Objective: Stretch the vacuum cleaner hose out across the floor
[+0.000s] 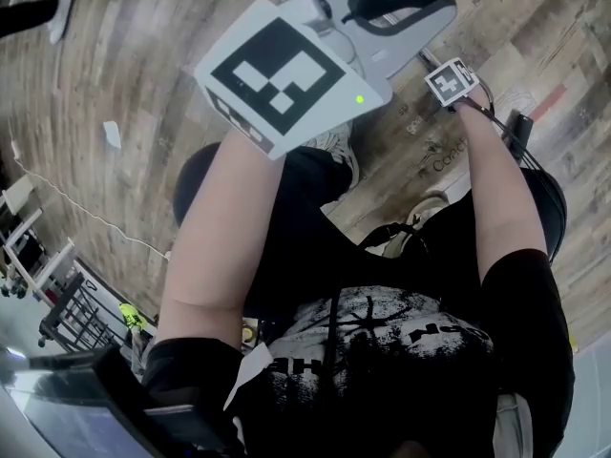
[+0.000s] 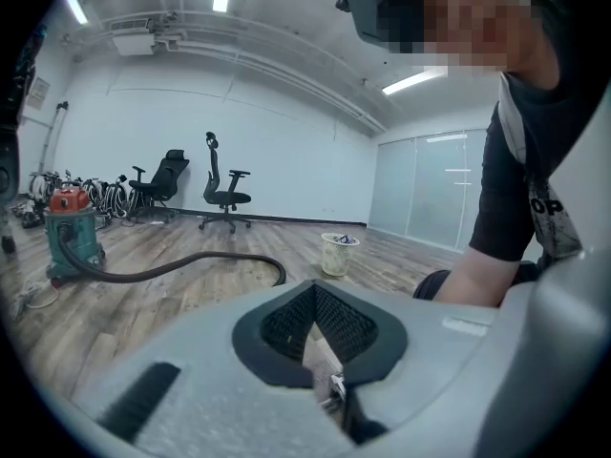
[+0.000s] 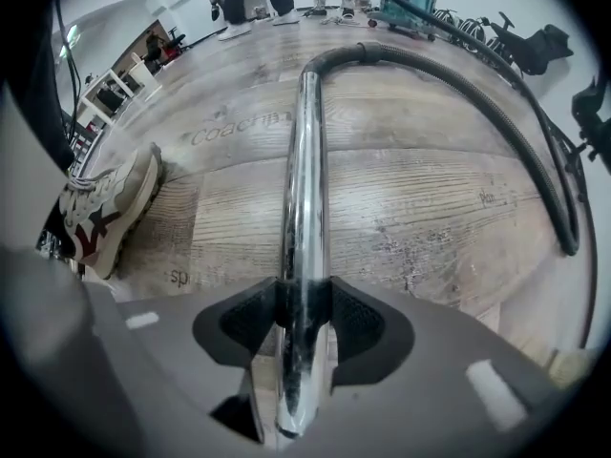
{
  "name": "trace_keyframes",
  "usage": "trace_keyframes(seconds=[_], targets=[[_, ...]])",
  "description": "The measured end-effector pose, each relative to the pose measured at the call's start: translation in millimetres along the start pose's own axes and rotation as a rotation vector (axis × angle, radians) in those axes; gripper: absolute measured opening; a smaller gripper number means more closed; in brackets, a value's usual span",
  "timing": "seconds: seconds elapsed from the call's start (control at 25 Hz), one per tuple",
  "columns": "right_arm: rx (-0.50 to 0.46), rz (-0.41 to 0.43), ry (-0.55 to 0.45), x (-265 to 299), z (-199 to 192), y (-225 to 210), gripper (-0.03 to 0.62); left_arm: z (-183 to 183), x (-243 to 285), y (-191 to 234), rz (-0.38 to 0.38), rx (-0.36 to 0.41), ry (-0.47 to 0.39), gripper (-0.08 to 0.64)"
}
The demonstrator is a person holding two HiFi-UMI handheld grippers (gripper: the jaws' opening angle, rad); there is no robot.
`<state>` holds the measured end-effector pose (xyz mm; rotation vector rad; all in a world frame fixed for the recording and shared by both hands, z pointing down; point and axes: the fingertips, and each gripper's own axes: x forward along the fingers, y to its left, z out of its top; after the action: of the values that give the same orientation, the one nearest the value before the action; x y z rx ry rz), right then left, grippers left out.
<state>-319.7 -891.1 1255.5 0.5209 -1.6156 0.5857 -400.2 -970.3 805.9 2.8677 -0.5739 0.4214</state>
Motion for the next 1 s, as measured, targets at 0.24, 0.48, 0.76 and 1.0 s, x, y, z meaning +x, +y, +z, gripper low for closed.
trace_keyframes(seconds=[0.24,0.48,0.76,1.0], targets=[[-0.042,-0.028,0.052,-35,-2,-30,0.178,-17,-1,-3,0.000,-0.004,0.060,0.000],[-0.123,-0.030,0.037,-100,17,-75,0.176,-22,3,6,0.040,-0.031,0.083,0.000],[-0.175,-0.005,-0.042,-148,30,-91,0.175,-45,28,0,0.073,-0.161,0.156,0.054],[-0.178,0.033,-0.048,-167,23,-81,0.176,-117,45,-18,0.079,-0.505,0.284,0.158]])
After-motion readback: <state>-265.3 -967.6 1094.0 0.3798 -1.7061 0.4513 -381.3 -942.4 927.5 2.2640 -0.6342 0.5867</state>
